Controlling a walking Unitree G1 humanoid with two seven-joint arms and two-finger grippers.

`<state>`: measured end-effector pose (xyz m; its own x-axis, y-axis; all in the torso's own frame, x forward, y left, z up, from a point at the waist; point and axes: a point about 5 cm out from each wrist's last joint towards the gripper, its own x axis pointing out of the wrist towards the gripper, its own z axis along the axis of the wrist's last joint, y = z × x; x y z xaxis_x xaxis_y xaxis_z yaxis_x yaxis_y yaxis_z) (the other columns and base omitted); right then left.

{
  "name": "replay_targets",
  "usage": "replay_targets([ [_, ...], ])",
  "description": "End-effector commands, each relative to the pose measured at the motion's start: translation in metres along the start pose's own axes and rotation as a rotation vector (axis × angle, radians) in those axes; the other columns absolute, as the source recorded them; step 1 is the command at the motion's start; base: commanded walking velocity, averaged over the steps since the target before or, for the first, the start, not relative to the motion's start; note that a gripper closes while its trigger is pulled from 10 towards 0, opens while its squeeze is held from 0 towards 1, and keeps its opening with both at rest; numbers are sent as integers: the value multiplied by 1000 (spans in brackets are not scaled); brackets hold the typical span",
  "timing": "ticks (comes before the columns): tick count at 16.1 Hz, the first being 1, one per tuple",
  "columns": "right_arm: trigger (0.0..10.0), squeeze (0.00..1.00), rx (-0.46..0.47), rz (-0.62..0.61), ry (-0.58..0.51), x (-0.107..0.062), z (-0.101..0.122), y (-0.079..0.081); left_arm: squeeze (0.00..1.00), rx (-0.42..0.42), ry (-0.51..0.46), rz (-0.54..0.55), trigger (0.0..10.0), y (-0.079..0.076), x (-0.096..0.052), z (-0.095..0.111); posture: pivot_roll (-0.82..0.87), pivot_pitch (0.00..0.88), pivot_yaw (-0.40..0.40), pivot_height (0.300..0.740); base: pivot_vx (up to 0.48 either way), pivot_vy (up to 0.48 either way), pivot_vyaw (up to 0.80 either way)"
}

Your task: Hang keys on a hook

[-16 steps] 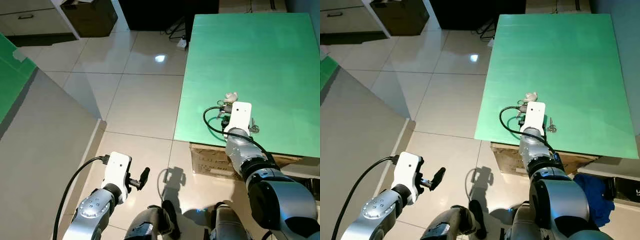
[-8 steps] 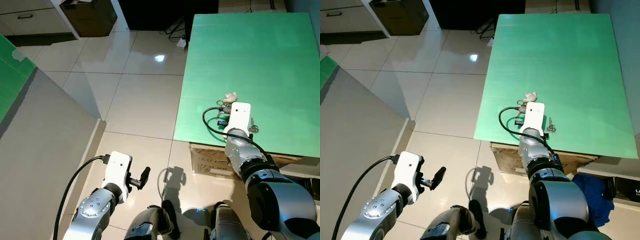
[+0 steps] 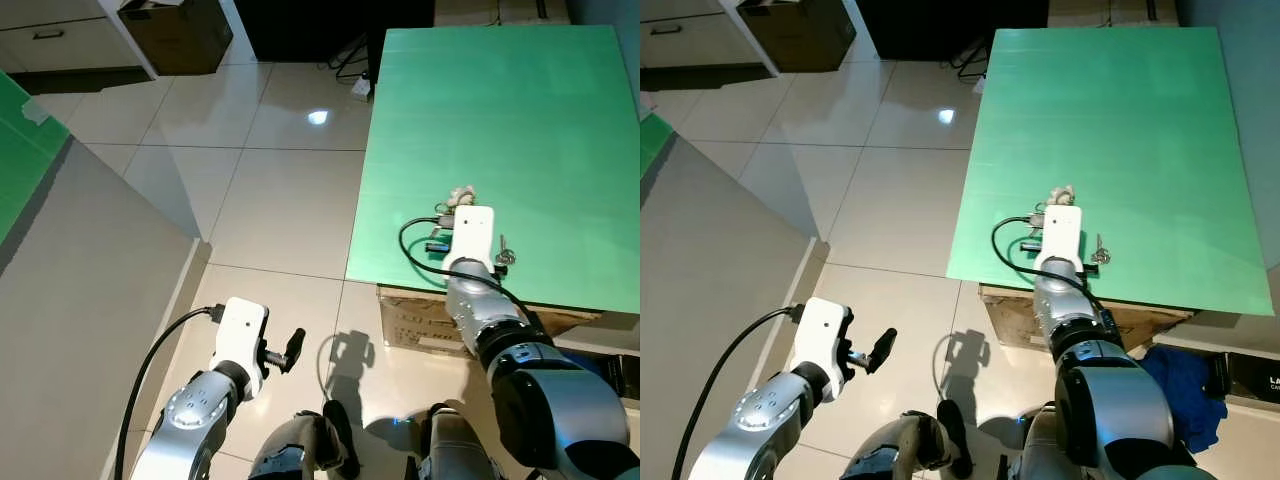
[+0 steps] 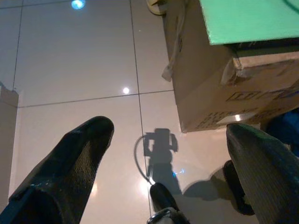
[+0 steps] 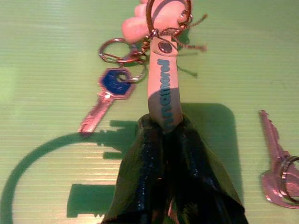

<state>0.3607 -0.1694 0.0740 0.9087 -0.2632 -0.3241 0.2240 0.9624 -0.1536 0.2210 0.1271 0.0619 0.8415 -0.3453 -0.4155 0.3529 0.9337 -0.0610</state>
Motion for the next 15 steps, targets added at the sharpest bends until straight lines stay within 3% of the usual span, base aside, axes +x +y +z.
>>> replay_targets([
  [1,0,0,-20,31,46,-5,-15,9,0,-1,26,10,10000,2,-2,-8,-147,252,233,740,0,0,0],
  [4,0,0,-67,40,-46,-2,6,10,0,-6,13,-2,10000,0,5,-5,-166,236,238,740,0,0,0],
  [8,0,0,-151,-12,-176,5,32,-10,0,-5,7,-9,10000,-1,11,-4,-175,222,244,740,0,0,0],
  [15,0,0,-165,-89,-238,10,52,-34,0,-4,-8,-18,10000,-1,21,0,-180,190,248,740,0,0,0],
])
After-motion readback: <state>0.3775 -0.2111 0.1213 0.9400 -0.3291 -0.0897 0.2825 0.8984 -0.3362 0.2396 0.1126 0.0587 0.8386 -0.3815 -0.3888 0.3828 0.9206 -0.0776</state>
